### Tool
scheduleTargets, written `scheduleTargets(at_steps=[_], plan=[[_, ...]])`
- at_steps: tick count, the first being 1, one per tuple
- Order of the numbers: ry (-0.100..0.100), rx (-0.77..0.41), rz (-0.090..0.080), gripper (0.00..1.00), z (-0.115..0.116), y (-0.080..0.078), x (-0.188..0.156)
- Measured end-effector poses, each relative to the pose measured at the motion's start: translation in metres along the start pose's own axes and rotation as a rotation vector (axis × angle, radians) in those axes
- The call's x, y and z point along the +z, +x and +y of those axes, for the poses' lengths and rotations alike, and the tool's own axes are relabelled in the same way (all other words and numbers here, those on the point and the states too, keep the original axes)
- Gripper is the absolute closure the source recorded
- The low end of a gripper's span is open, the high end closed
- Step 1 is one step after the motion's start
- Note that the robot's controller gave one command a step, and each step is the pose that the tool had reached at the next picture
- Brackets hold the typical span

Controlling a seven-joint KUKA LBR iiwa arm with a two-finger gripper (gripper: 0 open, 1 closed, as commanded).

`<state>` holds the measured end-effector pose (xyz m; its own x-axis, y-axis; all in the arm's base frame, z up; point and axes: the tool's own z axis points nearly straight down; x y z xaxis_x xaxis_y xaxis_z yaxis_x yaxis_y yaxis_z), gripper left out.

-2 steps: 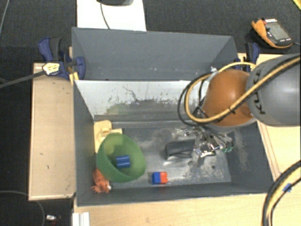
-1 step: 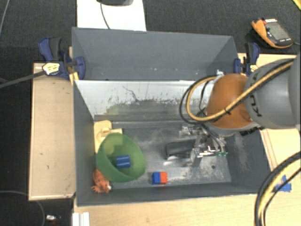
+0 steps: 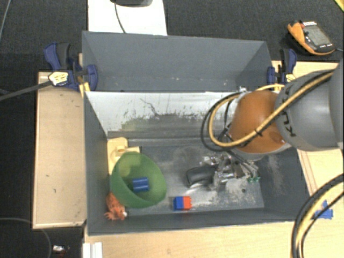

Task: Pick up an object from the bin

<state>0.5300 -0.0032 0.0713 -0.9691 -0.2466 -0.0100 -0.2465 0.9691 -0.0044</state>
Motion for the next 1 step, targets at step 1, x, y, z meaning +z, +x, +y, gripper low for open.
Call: scheduleTargets(at_steps=[1], plan=[[0.0, -0.001, 0.0, 1.0, 0.0, 0.0, 0.0]])
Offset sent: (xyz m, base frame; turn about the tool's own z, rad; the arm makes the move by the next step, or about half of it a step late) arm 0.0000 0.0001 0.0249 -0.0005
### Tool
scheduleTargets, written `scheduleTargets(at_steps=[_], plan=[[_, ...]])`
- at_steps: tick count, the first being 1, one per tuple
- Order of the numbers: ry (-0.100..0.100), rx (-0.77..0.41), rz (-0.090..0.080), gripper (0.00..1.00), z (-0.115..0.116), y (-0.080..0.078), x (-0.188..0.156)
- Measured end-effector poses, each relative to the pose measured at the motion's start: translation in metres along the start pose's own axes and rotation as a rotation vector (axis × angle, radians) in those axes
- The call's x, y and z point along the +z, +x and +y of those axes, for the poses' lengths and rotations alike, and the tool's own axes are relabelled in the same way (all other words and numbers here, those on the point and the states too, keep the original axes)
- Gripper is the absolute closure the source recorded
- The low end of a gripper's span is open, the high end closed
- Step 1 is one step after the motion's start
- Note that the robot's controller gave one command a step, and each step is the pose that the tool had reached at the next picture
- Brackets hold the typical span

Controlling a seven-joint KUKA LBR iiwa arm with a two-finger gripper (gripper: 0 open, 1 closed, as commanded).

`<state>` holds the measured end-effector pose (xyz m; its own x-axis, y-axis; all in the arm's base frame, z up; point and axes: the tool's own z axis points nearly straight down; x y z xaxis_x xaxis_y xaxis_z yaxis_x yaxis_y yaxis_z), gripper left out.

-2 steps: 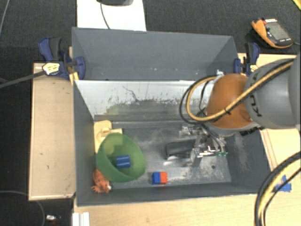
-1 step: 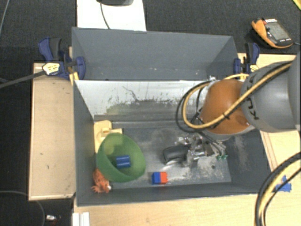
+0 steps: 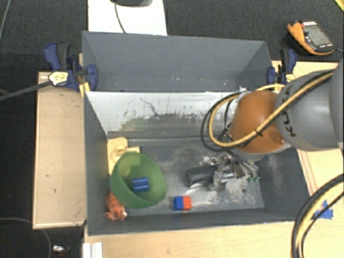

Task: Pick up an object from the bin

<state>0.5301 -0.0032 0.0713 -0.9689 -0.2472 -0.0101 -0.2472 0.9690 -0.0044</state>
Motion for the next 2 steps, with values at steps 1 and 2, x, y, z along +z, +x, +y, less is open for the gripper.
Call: scheduleTargets(at_steps=[1, 2], plan=[[-0.002, -0.002, 0.005, 1.0, 0.001, 0.002, -0.016], [-0.003, -0.003, 0.007, 1.0, 0.002, 0.003, -0.042]])
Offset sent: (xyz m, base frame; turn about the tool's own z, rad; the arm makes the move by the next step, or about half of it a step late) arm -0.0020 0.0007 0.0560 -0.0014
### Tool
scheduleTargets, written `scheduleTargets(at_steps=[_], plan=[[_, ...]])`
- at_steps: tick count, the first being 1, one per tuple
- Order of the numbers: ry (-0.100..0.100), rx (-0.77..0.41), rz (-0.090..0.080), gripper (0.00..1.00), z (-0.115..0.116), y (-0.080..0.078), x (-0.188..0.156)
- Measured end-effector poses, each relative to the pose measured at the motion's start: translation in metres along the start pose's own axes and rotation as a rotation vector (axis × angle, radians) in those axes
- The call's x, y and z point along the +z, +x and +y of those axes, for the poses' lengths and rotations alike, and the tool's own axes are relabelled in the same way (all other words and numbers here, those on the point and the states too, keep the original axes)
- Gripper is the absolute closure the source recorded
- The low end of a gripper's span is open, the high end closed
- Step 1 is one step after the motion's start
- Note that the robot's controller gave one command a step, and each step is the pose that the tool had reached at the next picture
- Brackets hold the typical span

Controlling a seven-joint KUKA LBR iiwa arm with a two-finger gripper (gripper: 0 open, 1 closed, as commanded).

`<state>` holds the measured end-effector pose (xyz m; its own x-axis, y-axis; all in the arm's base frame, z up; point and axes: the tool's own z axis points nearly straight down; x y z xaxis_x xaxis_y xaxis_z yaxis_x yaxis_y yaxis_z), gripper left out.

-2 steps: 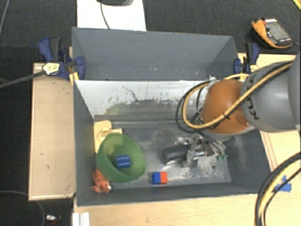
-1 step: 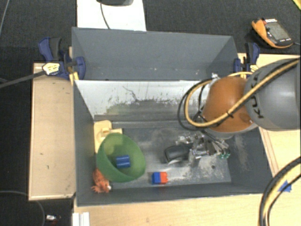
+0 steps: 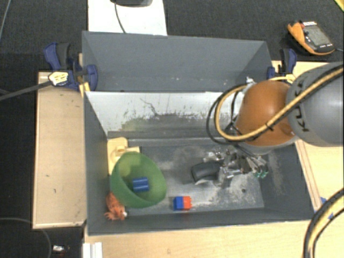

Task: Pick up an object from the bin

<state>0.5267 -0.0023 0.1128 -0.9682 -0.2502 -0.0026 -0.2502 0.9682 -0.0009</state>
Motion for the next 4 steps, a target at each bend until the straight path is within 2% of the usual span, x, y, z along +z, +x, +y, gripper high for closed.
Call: scheduleTargets(at_steps=[1, 4], plan=[[0.001, -0.001, -0.003, 1.0, 0.0, -0.001, -0.026], [0.0, -0.003, -0.003, 1.0, 0.0, 0.0, -0.059]])
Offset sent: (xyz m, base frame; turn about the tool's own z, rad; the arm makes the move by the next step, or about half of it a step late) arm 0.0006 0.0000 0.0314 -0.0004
